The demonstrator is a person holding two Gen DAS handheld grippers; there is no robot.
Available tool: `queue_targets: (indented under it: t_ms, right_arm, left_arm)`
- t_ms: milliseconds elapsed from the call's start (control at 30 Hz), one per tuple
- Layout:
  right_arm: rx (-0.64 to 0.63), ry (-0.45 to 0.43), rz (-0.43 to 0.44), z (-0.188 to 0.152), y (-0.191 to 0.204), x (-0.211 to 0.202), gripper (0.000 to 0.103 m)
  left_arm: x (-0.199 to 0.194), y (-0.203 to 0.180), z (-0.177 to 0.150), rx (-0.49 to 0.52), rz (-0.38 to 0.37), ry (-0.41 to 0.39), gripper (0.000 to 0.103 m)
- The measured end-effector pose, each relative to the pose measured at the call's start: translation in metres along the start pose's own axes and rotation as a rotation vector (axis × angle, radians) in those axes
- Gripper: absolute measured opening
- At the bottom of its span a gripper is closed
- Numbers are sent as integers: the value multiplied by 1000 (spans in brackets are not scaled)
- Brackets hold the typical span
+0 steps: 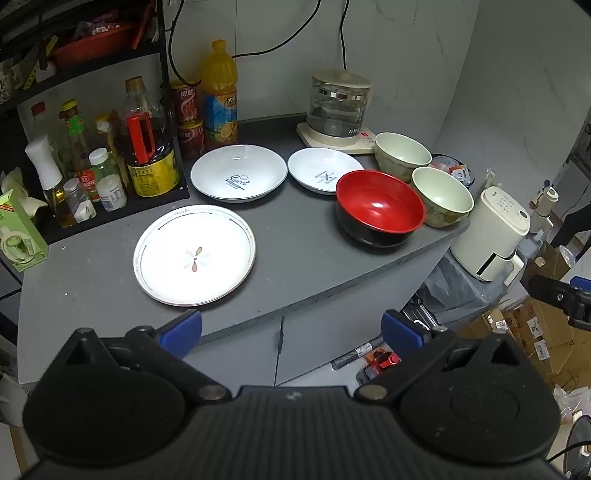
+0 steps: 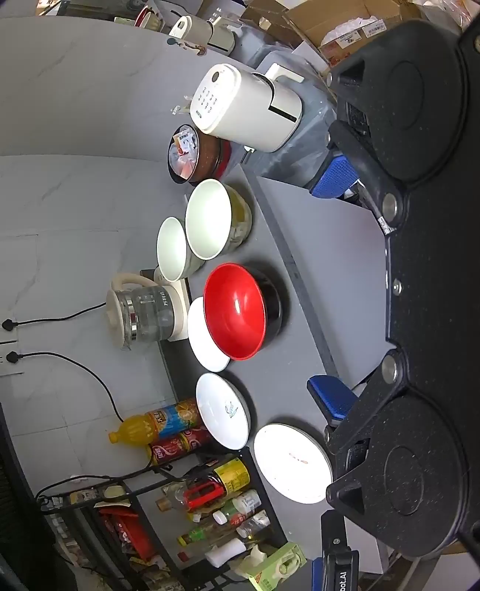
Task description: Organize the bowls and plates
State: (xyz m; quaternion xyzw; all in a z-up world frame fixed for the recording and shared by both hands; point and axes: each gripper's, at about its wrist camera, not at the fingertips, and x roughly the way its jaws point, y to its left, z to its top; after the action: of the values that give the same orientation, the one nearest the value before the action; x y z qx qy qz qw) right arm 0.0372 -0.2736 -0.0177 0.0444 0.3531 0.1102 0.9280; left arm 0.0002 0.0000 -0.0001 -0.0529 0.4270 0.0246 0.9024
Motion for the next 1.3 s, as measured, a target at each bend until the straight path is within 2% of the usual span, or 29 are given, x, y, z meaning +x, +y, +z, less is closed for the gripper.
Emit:
queue_targets:
  t_ms: [300,433,1300]
  right_arm:
    - [19,6,15,1,-5,-13,103]
    - [22,5,19,-2,-9,-16,103]
    - [8,7,33,-11,-5,-24,103]
  left_arm:
    - [-2,-1,10,10,-13,4,102]
    - [-8,-10,-1,21,1,-18,102]
    - [-16,-11,-9,3,-1,-21,102]
